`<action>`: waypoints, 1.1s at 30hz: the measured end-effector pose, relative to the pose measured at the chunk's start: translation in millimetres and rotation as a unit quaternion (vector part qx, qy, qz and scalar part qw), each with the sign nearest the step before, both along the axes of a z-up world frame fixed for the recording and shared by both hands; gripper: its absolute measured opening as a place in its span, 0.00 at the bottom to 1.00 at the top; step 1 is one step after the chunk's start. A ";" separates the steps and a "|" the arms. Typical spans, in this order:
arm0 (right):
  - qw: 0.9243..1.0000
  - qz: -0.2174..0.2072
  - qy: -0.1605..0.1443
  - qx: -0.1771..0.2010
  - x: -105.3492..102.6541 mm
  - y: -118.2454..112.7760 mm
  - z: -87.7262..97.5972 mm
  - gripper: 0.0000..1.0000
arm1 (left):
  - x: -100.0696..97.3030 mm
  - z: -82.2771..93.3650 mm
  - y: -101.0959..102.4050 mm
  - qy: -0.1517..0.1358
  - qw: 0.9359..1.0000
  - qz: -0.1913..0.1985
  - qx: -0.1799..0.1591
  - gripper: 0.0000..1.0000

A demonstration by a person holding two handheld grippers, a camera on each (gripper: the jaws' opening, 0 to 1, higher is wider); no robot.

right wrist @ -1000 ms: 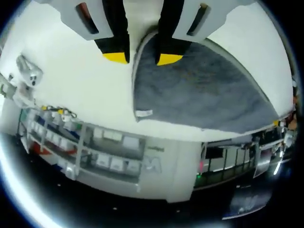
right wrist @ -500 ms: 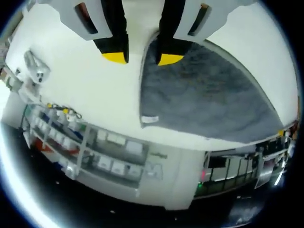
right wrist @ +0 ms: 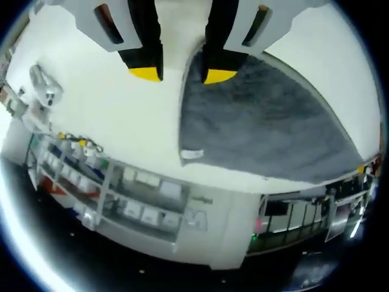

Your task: Open the folded towel by lifting each exposed corner and separating the folded layers until the towel lies flat within the target outline without major curled edges

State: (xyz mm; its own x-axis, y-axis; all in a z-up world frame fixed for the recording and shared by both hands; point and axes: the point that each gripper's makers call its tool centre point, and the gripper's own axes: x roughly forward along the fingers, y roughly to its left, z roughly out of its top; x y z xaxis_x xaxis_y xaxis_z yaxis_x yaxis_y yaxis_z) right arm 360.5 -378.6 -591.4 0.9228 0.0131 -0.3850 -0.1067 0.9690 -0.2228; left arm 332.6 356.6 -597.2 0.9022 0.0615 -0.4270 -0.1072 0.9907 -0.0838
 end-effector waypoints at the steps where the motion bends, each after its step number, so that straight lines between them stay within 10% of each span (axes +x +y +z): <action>1: 1.000 0.000 0.001 0.001 0.1 -0.4 0.0 0.24 | 0.1 0.1 -0.1 0.000 1.000 0.000 0.000 0.03; 20: 0.999 -0.017 0.030 -0.008 -7.1 -12.6 -0.4 0.23 | 0.7 0.6 -1.9 -0.005 1.000 -0.015 -0.010 0.08; 25: 1.000 -0.010 0.008 0.006 -3.9 -11.8 12.1 0.42 | 5.8 14.5 -6.9 -0.044 0.998 -0.042 0.004 0.57; 30: 0.999 0.006 -0.046 0.010 9.8 -1.2 39.2 1.00 | 12.2 38.7 -12.7 -0.092 0.994 -0.059 -0.001 0.94; 33: 0.996 0.002 -0.081 0.043 20.1 -0.2 56.0 1.00 | 16.0 31.8 -16.8 -0.059 0.995 -0.078 0.005 1.00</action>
